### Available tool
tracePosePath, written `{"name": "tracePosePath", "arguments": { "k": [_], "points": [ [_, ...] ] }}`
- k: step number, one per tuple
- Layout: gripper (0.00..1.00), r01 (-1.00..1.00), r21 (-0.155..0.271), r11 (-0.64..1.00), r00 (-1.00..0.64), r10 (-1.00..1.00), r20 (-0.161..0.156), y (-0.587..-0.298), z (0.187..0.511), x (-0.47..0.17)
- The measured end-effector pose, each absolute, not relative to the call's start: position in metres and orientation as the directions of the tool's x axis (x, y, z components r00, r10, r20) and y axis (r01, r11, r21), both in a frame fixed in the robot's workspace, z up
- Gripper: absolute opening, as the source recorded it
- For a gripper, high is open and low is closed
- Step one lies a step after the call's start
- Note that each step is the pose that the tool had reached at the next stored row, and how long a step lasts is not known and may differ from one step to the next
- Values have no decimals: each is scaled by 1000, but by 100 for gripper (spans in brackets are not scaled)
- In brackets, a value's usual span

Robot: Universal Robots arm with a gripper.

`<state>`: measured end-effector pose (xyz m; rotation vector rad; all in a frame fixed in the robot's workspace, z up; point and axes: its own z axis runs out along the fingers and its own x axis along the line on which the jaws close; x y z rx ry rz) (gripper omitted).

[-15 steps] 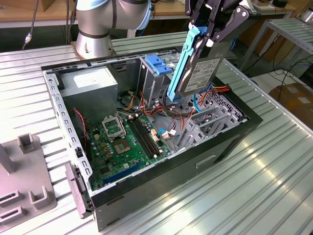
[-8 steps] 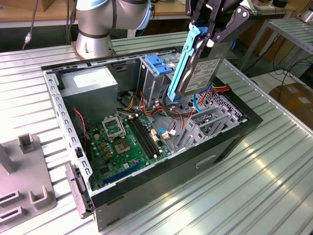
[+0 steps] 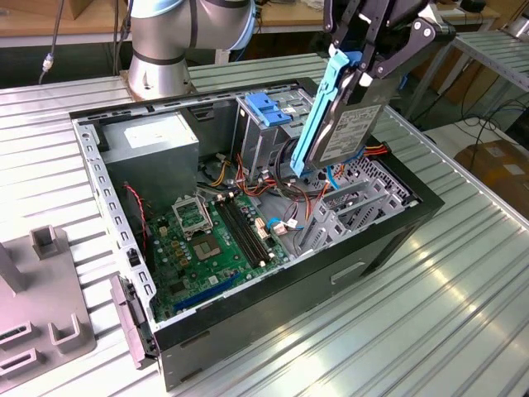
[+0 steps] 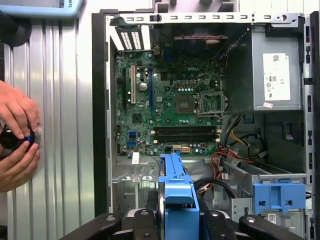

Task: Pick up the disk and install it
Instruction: 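Insert the disk into the insertion slot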

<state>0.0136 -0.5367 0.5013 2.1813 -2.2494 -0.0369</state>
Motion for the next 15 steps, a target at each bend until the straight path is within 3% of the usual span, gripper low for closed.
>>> {"name": "tracePosePath", "arguments": {
  "k": [15],
  "points": [
    [37, -999, 22, 31, -31, -999, -11, -566, 489, 41]
  ]
}}
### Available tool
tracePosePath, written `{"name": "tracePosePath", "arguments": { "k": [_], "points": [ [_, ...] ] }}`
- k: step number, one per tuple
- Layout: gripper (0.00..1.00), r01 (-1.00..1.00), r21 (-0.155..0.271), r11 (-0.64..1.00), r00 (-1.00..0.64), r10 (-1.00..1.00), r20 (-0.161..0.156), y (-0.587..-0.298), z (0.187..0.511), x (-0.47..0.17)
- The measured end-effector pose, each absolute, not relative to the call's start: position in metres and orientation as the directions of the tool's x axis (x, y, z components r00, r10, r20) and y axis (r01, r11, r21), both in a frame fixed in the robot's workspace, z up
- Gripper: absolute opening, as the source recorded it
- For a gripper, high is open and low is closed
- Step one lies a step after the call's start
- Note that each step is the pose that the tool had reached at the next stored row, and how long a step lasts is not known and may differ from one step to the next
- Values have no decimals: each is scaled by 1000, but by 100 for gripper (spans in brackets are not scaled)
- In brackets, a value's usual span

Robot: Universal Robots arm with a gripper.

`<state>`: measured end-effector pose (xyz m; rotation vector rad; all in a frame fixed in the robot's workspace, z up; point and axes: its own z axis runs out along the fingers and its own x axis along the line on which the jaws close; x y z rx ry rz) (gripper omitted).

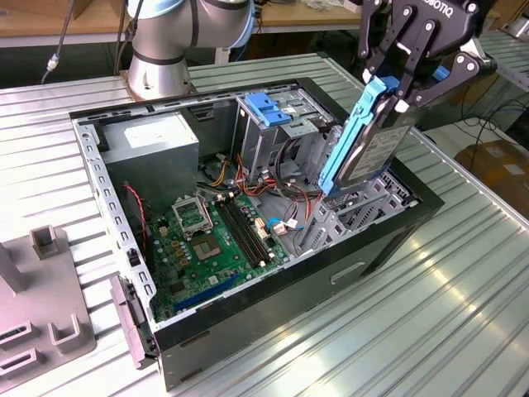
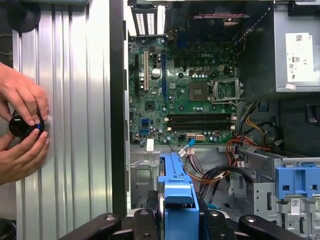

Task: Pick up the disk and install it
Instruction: 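Insert the disk into the insertion slot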

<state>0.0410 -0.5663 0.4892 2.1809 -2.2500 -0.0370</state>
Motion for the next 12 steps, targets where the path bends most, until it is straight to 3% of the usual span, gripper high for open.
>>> {"name": "tracePosePath", "arguments": {
  "k": [12],
  "points": [
    [37, -999, 22, 31, -32, -999, -11, -569, 484, 64]
  ]
}}
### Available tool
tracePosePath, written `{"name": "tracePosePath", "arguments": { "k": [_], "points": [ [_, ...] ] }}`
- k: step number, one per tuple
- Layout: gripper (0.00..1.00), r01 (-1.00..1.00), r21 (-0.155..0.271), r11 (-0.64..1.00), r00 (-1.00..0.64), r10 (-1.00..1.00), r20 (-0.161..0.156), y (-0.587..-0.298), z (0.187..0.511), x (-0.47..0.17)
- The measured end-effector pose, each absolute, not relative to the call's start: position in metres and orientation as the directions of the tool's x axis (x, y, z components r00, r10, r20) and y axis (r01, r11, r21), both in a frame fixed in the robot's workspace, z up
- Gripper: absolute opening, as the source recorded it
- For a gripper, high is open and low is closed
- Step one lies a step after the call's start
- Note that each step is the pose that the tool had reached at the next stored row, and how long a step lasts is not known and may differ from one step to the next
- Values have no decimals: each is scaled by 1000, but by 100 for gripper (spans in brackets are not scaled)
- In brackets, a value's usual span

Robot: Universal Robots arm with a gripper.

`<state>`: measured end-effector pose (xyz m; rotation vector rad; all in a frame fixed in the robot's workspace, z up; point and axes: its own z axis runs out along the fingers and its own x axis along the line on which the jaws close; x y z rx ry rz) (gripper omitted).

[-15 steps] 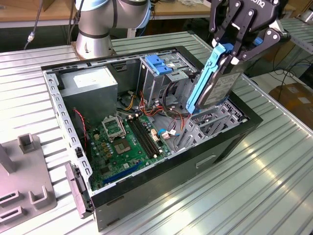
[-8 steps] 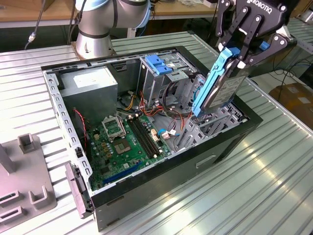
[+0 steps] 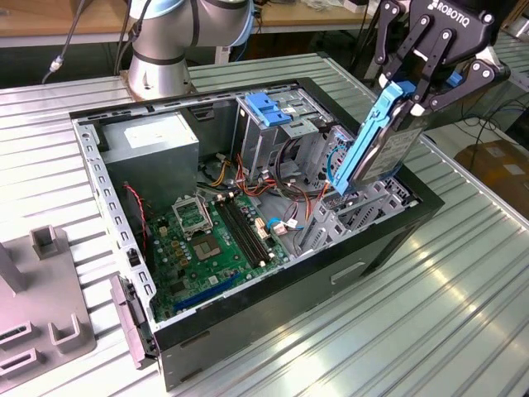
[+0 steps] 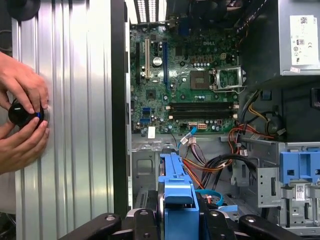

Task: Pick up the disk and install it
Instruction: 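Insert the disk into the insertion slot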

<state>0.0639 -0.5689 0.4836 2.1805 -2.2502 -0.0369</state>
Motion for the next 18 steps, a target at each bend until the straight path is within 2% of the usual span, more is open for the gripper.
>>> {"name": "tracePosePath", "arguments": {
  "k": [18],
  "points": [
    [37, -1000, 11, 28, -29, -999, -22, -573, 466, 64]
  ]
}}
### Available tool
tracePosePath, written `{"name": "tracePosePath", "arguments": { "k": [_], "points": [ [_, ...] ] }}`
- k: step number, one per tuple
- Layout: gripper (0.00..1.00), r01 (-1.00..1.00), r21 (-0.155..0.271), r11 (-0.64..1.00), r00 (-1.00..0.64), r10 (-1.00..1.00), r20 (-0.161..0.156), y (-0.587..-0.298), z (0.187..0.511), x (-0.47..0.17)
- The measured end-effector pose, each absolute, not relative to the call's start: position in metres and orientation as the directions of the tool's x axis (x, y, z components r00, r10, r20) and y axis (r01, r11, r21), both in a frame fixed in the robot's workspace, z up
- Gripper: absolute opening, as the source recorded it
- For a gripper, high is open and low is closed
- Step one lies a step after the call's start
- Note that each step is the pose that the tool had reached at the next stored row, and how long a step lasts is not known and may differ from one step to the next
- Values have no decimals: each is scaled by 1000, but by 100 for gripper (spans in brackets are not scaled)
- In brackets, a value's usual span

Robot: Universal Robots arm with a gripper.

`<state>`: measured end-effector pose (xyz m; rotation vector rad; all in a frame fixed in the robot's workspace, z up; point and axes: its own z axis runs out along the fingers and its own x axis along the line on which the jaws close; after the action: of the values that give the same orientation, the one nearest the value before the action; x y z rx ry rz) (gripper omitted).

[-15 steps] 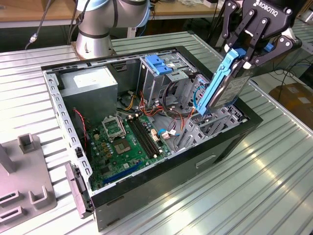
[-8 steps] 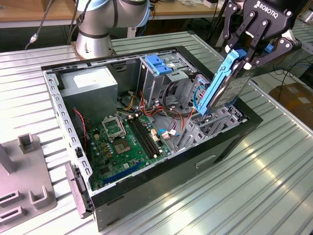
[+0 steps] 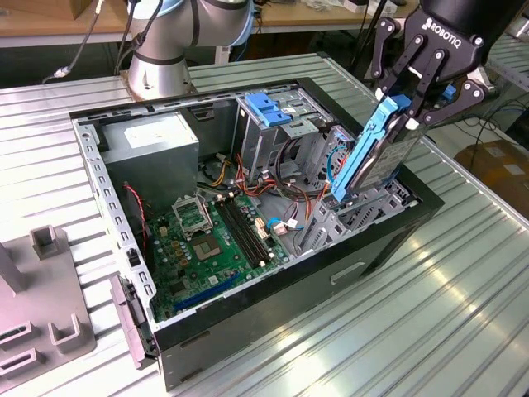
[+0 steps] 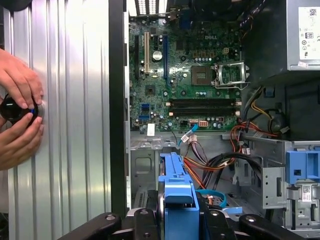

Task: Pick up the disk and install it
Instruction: 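Insert the disk into the insertion slot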

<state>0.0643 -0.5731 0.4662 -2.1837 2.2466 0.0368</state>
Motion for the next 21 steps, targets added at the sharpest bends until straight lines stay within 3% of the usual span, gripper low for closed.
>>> {"name": "tracePosePath", "arguments": {
  "k": [21],
  "points": [
    [37, -999, 11, 37, -37, -999, -22, -570, 452, 64]
  ]
}}
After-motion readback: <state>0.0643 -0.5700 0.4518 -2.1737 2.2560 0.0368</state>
